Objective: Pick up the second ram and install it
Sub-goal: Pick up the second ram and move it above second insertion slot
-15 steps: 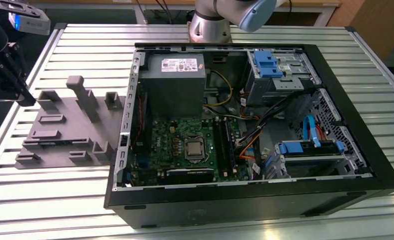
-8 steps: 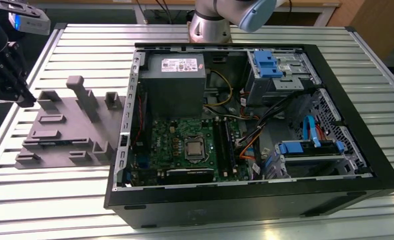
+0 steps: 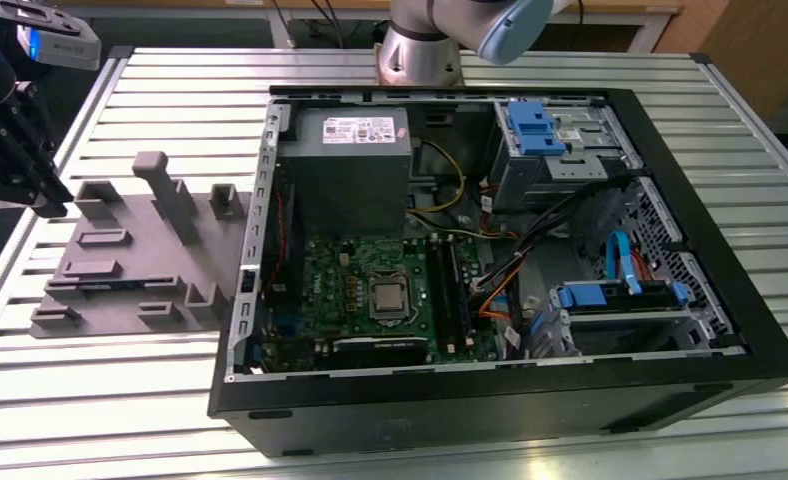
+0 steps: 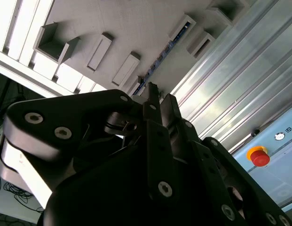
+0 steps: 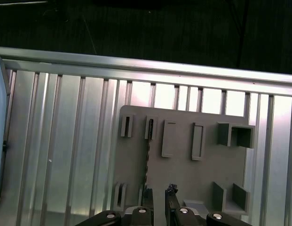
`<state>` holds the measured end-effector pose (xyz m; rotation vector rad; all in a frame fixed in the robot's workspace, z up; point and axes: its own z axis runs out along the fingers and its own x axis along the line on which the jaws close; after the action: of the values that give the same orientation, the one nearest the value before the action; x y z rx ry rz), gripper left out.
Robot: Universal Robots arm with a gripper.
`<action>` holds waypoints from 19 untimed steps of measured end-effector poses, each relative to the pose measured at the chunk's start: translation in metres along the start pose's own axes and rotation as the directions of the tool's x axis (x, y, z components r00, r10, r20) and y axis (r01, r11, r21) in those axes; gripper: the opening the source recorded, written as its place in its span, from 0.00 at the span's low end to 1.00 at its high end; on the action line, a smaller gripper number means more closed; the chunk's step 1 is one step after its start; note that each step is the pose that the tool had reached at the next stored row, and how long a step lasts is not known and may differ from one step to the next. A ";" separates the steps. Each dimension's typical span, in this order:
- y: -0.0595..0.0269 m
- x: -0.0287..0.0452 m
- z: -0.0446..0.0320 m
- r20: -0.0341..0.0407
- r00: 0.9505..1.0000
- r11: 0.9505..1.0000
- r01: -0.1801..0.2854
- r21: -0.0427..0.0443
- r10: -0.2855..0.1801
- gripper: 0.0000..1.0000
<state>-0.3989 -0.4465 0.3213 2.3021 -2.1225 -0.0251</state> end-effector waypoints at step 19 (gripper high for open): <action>0.0007 -0.0001 0.0009 0.000 1.000 1.000 -0.013 0.000 0.013 0.25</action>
<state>-0.3996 -0.4465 0.3204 2.2882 -2.1377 -0.0252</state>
